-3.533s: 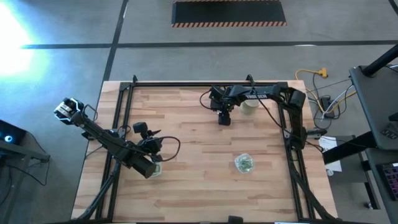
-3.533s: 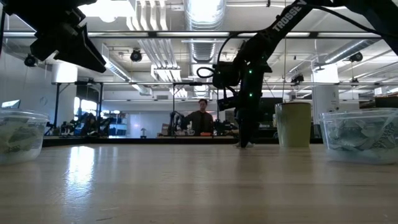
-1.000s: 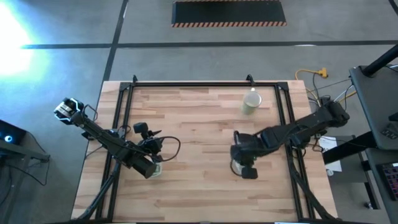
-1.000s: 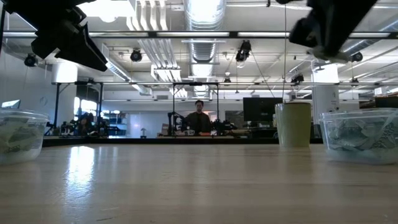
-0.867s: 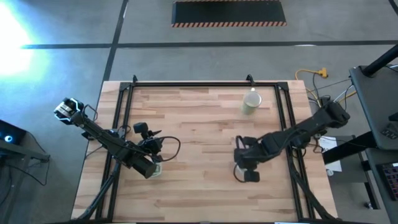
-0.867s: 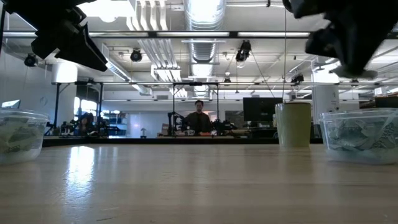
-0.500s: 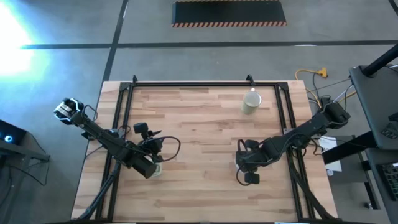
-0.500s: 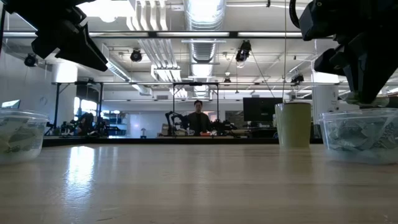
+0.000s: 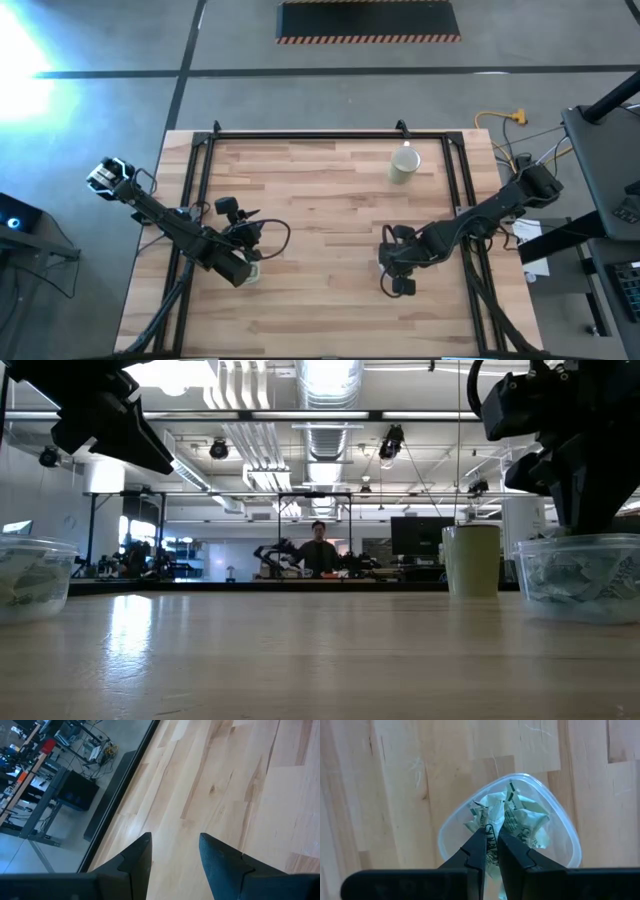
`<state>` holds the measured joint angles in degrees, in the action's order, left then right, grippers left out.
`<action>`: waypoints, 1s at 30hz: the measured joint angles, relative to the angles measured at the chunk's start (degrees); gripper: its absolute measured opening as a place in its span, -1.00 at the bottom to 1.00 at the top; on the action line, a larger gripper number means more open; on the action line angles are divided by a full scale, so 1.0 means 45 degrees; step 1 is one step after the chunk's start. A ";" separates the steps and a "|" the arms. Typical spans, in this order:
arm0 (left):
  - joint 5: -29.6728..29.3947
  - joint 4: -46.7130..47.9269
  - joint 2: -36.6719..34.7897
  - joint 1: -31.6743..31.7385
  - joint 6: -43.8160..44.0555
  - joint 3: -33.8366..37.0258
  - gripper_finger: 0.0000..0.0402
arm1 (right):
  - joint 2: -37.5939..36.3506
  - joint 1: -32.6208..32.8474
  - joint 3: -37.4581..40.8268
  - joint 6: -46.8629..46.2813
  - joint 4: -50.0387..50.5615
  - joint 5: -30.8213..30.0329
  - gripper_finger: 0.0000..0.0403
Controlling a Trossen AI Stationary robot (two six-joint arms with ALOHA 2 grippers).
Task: Pick and place Stevia / Truvia into bins
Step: Put the stevia packet into the right transparent container, then return to Home Position
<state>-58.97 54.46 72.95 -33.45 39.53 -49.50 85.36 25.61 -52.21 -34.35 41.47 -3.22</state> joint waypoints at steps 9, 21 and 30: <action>-0.0003 0.0000 0.0000 0.0000 0.0000 0.0000 -0.26 | -0.0010 0.0000 0.0000 0.0000 -0.0008 0.0033 -0.63; -0.0008 0.0000 0.0000 0.0000 0.0000 -0.0019 -0.26 | -0.0136 0.0005 -0.2108 0.0413 0.1787 0.0765 -0.31; -0.0003 -0.1399 0.0000 0.0000 -0.1550 -0.0019 -0.26 | -0.0146 0.0005 -0.4640 0.3186 0.2073 -0.3190 -0.37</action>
<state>-58.98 48.16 72.95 -33.45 32.55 -49.58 84.71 25.63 -73.08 -20.01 50.79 -17.58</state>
